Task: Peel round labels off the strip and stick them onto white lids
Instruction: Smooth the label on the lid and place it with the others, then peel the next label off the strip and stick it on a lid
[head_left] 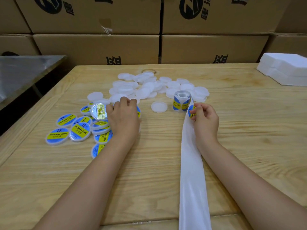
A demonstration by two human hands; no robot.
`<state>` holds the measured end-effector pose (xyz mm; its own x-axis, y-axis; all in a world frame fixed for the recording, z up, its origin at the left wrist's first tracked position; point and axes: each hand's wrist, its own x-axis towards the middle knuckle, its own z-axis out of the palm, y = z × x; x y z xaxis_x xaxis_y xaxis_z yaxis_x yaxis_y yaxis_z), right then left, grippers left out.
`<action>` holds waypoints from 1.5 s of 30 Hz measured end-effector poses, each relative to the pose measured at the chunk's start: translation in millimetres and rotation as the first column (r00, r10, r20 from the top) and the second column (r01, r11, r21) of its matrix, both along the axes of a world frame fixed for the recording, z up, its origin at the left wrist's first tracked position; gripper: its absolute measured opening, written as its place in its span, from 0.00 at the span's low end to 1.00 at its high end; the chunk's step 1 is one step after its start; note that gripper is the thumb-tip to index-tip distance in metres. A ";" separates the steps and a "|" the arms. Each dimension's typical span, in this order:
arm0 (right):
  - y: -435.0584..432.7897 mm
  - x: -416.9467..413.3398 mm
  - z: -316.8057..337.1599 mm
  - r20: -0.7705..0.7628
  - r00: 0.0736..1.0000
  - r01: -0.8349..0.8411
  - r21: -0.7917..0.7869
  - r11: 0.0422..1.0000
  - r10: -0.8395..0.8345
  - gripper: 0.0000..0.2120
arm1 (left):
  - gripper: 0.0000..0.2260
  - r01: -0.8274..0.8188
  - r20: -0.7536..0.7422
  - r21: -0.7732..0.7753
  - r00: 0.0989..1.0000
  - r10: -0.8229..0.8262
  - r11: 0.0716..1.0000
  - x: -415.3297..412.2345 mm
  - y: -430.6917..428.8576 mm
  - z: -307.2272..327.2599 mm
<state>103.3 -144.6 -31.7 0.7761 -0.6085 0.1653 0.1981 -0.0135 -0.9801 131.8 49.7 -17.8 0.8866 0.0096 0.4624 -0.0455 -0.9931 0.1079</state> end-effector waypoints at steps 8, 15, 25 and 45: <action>-0.6 1.8 -0.8 0.002 1.000 0.002 0.009 1.000 -0.002 0.10 | 0.19 -0.033 -0.049 0.145 0.998 0.041 0.989 -0.8 -0.1 2.9; 0.4 4.0 -2.3 -0.019 1.000 0.010 -0.004 1.000 -0.010 0.11 | 0.18 0.683 0.231 0.044 0.703 -0.673 0.729 -23.4 -40.4 10.9; -5.1 2.9 2.2 -0.048 0.995 -0.102 -0.485 0.869 0.090 0.14 | 0.12 0.835 -0.107 -0.084 0.535 -0.838 0.544 -47.1 -64.6 -9.6; -12.3 5.0 3.2 -0.051 0.995 -0.100 -0.590 0.802 0.087 0.17 | 0.14 0.816 0.040 -0.149 0.569 -0.821 0.558 -46.5 -68.2 -14.9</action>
